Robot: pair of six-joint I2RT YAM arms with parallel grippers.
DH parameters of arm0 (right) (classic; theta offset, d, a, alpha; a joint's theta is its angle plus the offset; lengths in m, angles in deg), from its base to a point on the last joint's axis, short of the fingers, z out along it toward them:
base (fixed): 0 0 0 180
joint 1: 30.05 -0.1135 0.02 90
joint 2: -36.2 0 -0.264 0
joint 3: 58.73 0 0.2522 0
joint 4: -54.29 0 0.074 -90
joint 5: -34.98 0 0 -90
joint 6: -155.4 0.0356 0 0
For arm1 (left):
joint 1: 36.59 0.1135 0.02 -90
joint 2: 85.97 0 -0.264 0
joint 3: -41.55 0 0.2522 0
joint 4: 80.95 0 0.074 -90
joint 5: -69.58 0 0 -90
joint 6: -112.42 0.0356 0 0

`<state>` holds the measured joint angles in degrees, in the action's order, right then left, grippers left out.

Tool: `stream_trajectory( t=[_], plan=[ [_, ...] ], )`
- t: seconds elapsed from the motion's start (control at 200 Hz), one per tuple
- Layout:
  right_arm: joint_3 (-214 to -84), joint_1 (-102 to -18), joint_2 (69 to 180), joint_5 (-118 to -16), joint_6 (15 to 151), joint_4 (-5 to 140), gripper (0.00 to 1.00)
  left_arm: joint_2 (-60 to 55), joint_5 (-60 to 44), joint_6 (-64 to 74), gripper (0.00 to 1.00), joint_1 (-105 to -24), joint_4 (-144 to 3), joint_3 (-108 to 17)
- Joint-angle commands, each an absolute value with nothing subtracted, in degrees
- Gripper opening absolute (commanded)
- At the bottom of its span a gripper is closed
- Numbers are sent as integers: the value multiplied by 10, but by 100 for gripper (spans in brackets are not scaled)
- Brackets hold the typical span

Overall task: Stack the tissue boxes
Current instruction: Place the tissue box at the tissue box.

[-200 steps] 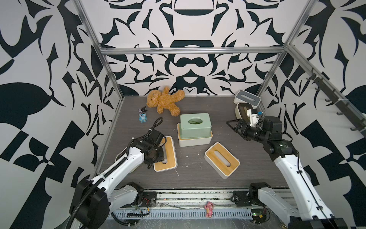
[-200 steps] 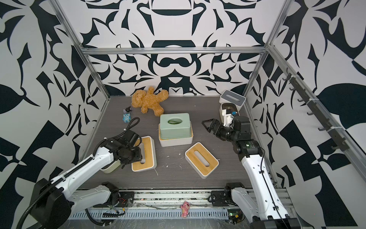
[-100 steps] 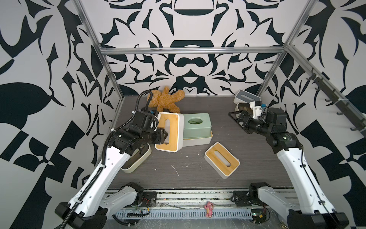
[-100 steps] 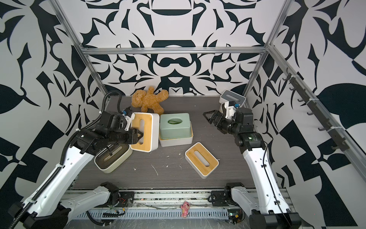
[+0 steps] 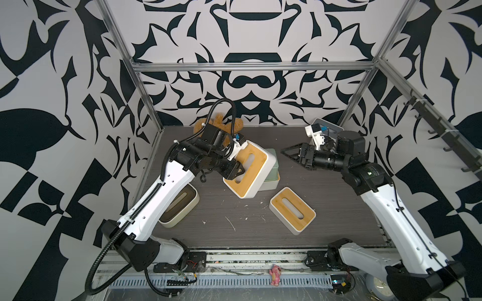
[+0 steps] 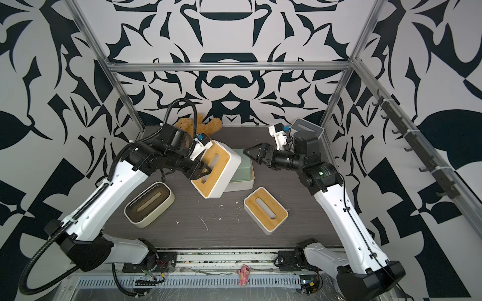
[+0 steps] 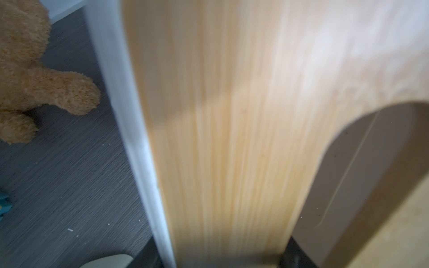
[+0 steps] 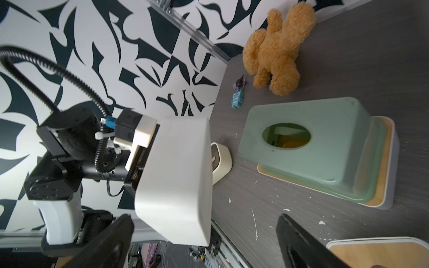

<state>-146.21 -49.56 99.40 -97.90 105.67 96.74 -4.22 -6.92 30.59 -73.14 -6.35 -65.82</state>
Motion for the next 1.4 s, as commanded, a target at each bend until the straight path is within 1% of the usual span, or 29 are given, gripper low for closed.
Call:
stream_trajectory(
  t=[0.0, 0.105, 0.205, 0.405, 0.485, 0.56, 0.83, 1.125, 1.275, 1.395],
  plan=[
    [-1495, -521, 1003, -981, 1032, 973, 100, -26, -54, 353, 38, -751, -29, -693],
    [-1501, -544, 1018, -977, 1022, 982, 99, -20, -63, 368, 38, -765, -30, -696],
    [-1508, -561, 1031, -956, 1005, 1011, 97, -23, -56, 380, 39, -770, -32, -695],
    [-1501, -583, 1042, -938, 1000, 1023, 93, -33, -56, 398, 39, -774, -30, -694],
    [-1494, -588, 1042, -938, 1008, 1013, 88, -38, -59, 402, 39, -776, -30, -694],
    [-1493, -592, 1043, -941, 1012, 1012, 82, -38, -70, 405, 39, -776, -30, -694],
    [-1482, -592, 1041, -950, 1022, 1027, 62, -41, -83, 412, 40, -776, -37, -695],
    [-1463, -594, 1037, -971, 1049, 1001, 51, -38, -87, 413, 41, -777, -45, -693],
    [-1460, -595, 1036, -980, 1047, 994, 37, -34, -91, 416, 42, -777, -47, -688],
    [-1461, -595, 1033, -982, 1043, 992, 28, -29, -102, 417, 46, -777, -48, -687]
  ],
)
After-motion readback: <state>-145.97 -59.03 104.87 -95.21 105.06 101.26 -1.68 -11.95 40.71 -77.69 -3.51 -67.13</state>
